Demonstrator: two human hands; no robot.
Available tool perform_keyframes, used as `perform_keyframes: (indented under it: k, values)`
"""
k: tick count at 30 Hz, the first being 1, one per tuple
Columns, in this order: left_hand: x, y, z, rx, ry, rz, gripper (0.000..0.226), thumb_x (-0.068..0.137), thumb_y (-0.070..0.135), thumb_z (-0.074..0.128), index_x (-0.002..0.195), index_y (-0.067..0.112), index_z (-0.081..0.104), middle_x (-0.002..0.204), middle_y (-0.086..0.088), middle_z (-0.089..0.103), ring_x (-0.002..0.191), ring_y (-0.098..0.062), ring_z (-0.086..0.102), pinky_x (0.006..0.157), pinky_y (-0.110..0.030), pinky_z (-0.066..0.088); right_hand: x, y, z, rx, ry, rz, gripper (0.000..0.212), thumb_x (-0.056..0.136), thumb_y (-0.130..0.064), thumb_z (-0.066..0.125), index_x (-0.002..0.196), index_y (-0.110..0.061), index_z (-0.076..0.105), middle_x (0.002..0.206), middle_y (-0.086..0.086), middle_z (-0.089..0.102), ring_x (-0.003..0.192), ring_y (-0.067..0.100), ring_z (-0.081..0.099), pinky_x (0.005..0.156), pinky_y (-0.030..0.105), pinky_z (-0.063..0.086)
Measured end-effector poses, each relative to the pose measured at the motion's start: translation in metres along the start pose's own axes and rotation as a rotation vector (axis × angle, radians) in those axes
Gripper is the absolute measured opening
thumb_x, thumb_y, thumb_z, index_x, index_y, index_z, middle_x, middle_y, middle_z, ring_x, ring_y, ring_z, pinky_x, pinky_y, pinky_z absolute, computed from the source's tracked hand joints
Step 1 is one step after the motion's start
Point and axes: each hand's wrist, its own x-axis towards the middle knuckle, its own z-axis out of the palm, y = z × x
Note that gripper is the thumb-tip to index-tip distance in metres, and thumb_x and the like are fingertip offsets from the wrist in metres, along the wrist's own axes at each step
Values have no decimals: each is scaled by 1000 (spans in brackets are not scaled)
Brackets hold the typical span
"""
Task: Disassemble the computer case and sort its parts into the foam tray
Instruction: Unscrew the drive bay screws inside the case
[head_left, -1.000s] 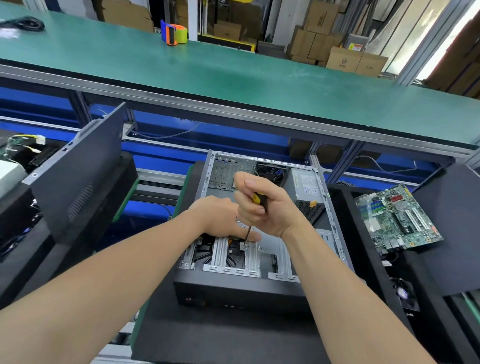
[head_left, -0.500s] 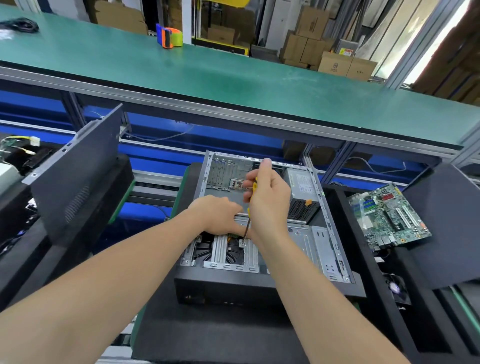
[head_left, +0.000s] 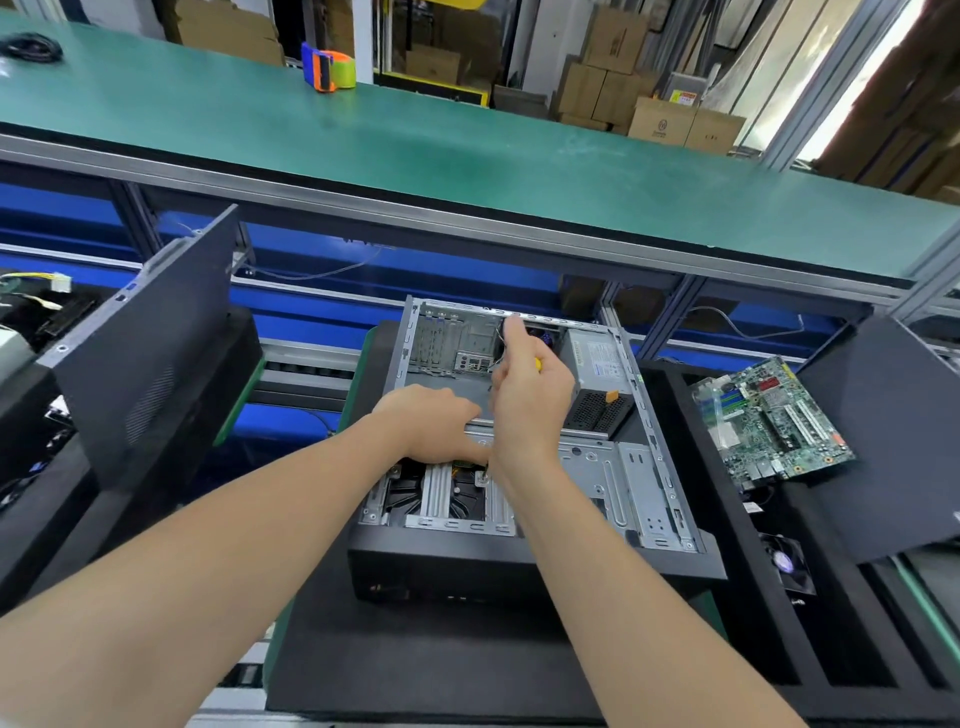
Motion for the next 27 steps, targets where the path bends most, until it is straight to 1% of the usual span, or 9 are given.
perform_keyframes:
  k: [5, 6, 9, 13, 15, 17, 19, 25, 27]
  values:
    - [2, 2, 2, -17, 28, 22, 89, 51, 108, 15, 85, 34, 50, 86, 3, 63, 80, -25, 62, 75, -42, 55, 13, -3, -13, 43, -498, 3, 57, 97, -22, 68, 50, -22, 35, 48, -2, 27, 43, 14, 23, 46, 21, 24]
    - [2, 2, 2, -35, 32, 34, 90, 52, 107, 18, 82, 30, 54, 84, 4, 63, 80, -25, 63, 77, -43, 55, 15, -4, -14, 61, -593, 23, 55, 97, -22, 67, 51, -22, 35, 48, -2, 26, 42, 14, 21, 45, 19, 22]
    - [-3, 3, 3, -169, 78, 97, 56, 67, 79, 22, 63, 29, 44, 69, 10, 54, 80, -23, 61, 78, -43, 55, 21, -6, -20, 111, -893, 126, 50, 98, -19, 61, 56, -22, 34, 50, -7, 24, 43, 11, 17, 48, 19, 15]
    - [-5, -2, 4, -356, 38, -13, 66, 57, 75, 23, 74, 23, 59, 89, -2, 68, 101, -27, 67, 91, -44, 55, 32, -8, -22, 139, -1195, 231, 48, 94, -20, 61, 59, -19, 27, 50, -7, 23, 43, 8, 16, 47, 22, 13]
    - [-6, 2, 1, -376, 59, 55, 50, 61, 77, 28, 57, 33, 51, 68, 11, 57, 89, -26, 66, 84, -44, 56, 36, -7, -22, 155, -1215, 256, 46, 92, -21, 60, 59, -20, 27, 49, -7, 23, 43, 9, 14, 47, 25, 10]
    - [-6, 4, -3, -306, 61, 92, 59, 63, 95, 34, 52, 39, 48, 59, 21, 47, 76, -18, 60, 78, -41, 55, 40, -6, -23, 181, -1187, 268, 45, 89, -22, 59, 57, -20, 27, 46, -7, 25, 42, 10, 15, 47, 30, 7]
    - [-5, 6, -2, -202, 33, 41, 71, 50, 111, 27, 58, 44, 50, 63, 22, 51, 73, -12, 58, 75, -38, 54, 41, -5, -25, 195, -1128, 270, 45, 87, -27, 56, 54, -18, 26, 44, -4, 24, 41, 11, 17, 48, 36, 3]
    - [1, 5, 1, -87, 30, 25, 97, 49, 113, 17, 93, 39, 61, 92, 9, 69, 80, -19, 63, 73, -38, 53, 32, -3, -27, 279, -846, 204, 24, 86, -24, 42, 66, -14, 35, 46, -2, 19, 43, 13, 10, 48, 33, 4]
    - [1, 3, 2, -70, 29, 10, 101, 45, 114, 14, 87, 35, 61, 88, 8, 68, 77, -20, 62, 74, -39, 54, 26, -3, -24, 290, -769, 169, 14, 86, -21, 40, 74, -14, 39, 46, -2, 23, 41, 13, 12, 45, 27, 9]
